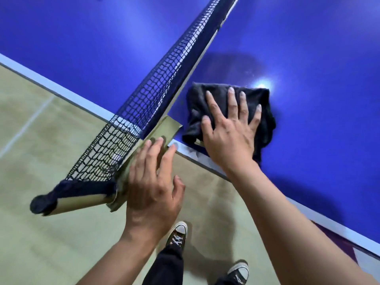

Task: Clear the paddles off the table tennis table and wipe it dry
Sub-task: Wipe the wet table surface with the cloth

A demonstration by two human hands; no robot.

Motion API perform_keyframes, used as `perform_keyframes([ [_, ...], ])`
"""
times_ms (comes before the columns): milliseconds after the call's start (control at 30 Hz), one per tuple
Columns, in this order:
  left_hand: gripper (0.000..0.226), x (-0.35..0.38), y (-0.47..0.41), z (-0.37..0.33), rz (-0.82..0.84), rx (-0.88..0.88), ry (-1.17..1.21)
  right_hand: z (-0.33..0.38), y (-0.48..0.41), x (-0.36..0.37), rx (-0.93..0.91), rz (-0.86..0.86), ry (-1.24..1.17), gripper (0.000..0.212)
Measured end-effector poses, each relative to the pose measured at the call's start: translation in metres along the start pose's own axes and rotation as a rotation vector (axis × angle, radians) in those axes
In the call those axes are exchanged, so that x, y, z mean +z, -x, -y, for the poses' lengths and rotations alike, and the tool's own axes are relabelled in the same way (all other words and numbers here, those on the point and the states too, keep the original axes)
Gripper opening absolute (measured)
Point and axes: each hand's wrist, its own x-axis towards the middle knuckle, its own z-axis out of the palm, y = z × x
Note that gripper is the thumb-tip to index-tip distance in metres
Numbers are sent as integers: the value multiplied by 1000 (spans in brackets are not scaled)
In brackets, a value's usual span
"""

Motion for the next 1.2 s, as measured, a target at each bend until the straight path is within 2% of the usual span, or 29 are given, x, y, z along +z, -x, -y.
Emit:
perform_keyframes([
  [200, 62, 0, -5, 15, 42, -36, 34, 35, -34, 6, -32, 57, -10, 58],
  [400, 62, -9, -4, 7, 54, -44, 102, 42, 26, 3, 27, -30, -78, 56],
  [567, 63, -4, -2, -25, 69, 82, 108, 14, 75, -2, 53, -66, -111, 56],
  [800, 54, 20, 22, -123, 138, 250, 168, -115, 129, -34, 255, -125, -98, 56],
  [1100, 53, 65, 77, -264, 264, 455, 198, -315, 233, -81, 549, -142, -2, 55],
  [1200, 53, 78, 88, -301, 283, 502, 178, -365, 258, -93, 595, -167, 8, 55],
])
